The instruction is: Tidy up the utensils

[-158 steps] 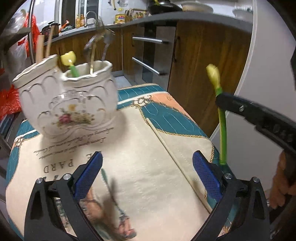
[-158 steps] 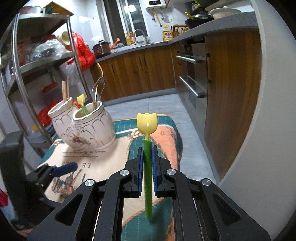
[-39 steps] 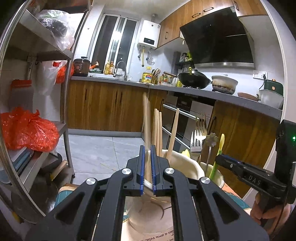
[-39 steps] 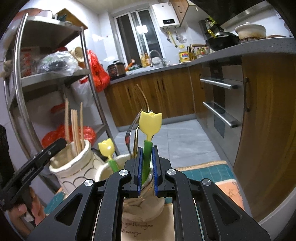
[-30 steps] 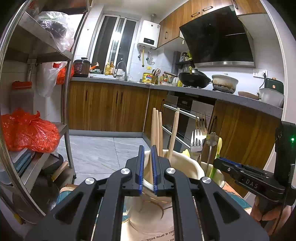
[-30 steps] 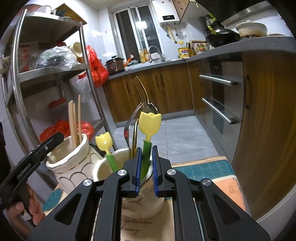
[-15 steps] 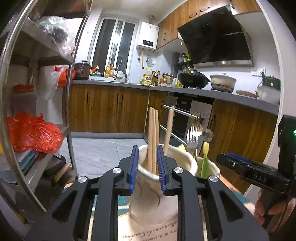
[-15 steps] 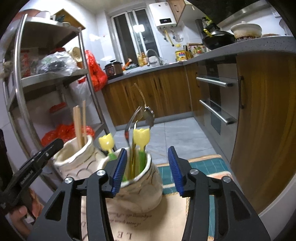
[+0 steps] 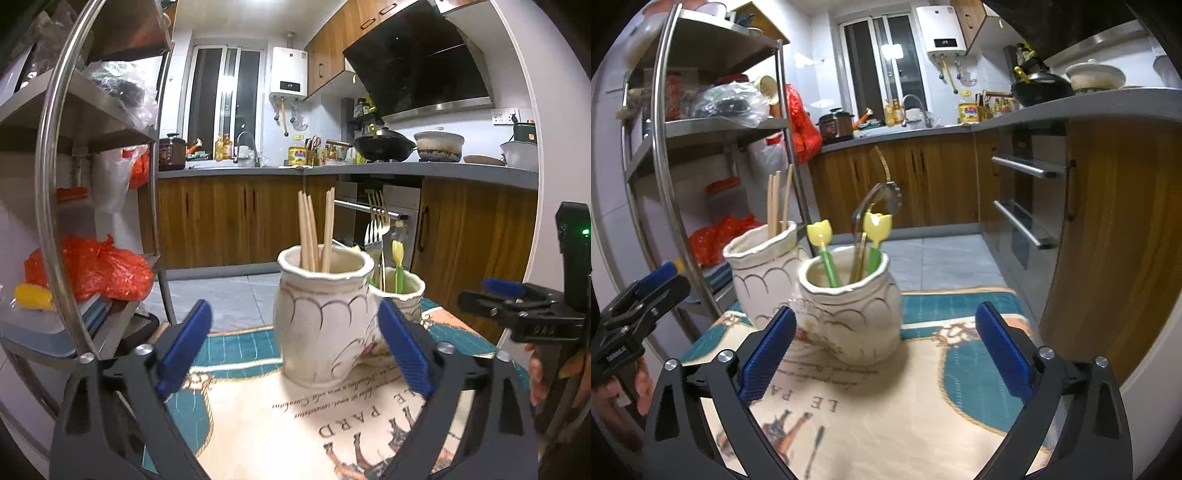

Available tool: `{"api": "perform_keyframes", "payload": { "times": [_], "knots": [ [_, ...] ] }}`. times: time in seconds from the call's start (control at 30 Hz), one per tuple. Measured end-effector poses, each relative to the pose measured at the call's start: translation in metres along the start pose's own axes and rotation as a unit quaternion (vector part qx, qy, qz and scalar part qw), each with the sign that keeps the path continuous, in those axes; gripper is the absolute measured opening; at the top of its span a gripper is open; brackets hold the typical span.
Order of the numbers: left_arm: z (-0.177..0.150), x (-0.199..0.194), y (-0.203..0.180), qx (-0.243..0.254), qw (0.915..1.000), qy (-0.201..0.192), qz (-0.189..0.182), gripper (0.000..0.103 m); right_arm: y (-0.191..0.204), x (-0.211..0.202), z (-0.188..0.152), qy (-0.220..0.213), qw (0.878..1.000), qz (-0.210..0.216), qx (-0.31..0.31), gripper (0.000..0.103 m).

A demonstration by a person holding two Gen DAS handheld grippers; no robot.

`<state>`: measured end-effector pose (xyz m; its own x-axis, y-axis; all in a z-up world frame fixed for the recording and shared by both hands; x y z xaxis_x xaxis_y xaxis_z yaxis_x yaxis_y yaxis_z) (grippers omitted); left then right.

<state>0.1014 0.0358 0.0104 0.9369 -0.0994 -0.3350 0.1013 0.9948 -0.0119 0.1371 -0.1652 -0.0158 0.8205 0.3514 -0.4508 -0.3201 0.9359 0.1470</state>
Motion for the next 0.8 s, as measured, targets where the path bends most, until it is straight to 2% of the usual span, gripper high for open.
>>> {"api": "perform_keyframes", "payload": {
  "times": [0.1, 0.27, 0.47, 0.63, 0.8],
  "knots": [
    [-0.004, -0.001, 0.001, 0.0, 1.0, 0.006, 0.006, 0.098, 0.001, -0.01, -0.001, -0.019, 0.999, -0.014, -0.029, 0.098],
    [-0.006, 0.003, 0.001, 0.004, 0.9998, 0.009, 0.019, 0.098, 0.01, -0.017, -0.006, -0.038, 0.997, -0.012, -0.062, 0.098],
    [-0.007, 0.003, 0.0, 0.005, 0.9997, 0.007, 0.023, 0.098, 0.013, -0.013, -0.007, -0.033, 0.997, 0.002, -0.067, 0.098],
    [-0.008, 0.003, -0.004, 0.004, 0.9997, 0.01, 0.021, 0.098, 0.024, -0.009, -0.009, -0.029, 0.996, -0.003, -0.088, 0.098],
    [-0.008, 0.003, -0.004, 0.003, 0.9998, 0.012, 0.017, 0.098, 0.02, -0.01, -0.007, -0.036, 0.997, -0.004, -0.074, 0.098]
  ]
}}
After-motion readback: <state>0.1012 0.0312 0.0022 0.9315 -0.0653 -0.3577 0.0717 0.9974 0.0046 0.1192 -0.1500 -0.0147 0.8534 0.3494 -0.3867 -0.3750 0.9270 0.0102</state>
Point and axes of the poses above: each gripper's, at about its wrist camera, not at the fingertips, and x roughly the way its jaws point, y to its left, z to its top, the point moved 6 cm from there along x, roughly the way its jaws point, and after that the axes turned 4 degrees about y, right-handed, at the moved point
